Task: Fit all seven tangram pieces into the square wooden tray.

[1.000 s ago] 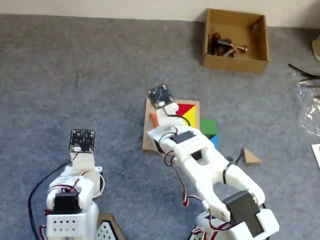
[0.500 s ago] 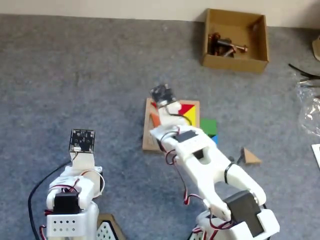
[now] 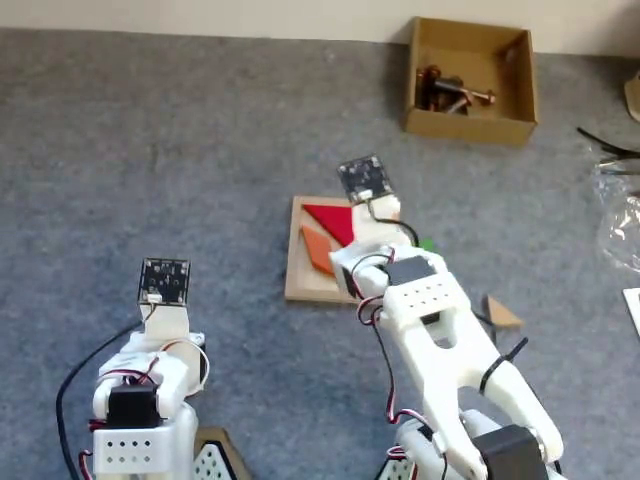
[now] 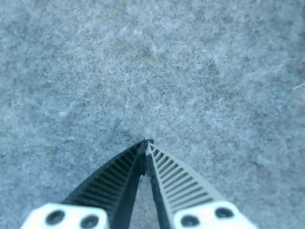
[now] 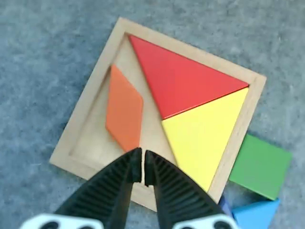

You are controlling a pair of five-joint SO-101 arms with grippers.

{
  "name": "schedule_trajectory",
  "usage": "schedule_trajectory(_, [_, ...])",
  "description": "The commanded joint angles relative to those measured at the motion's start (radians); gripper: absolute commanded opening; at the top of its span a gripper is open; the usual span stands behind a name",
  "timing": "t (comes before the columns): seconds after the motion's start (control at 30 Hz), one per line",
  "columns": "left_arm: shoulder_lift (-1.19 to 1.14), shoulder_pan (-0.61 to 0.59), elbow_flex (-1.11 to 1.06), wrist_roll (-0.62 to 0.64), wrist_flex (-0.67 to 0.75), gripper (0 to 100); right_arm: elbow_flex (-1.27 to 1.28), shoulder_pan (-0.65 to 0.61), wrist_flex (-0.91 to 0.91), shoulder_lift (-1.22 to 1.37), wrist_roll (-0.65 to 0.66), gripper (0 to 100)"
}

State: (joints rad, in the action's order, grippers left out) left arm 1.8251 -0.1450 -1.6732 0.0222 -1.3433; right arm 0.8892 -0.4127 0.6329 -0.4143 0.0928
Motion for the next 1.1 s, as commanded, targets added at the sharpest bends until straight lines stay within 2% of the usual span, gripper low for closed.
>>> schedule_trajectory(0.0, [0.005, -0.015, -0.022, -0.006, -0.008, 1, -0.008, 0.016, 0.007, 0.025, 0.043, 0.4])
schedule_trajectory(0.57, [0.005, -0.008, -0.022, -0.006, -0.008, 1, -0.01, 0.018, 0.002, 0.064, 0.064, 0.4])
schedule_trajectory(0.73, [0.005, -0.008, -0.022, -0.006, -0.008, 1, -0.01, 0.016, 0.002, 0.065, 0.16, 0.4])
schedule_trajectory(1.07, [0.005, -0.01, -0.022, -0.005, -0.008, 1, -0.01, 0.016, 0.001, 0.067, 0.169, 0.5])
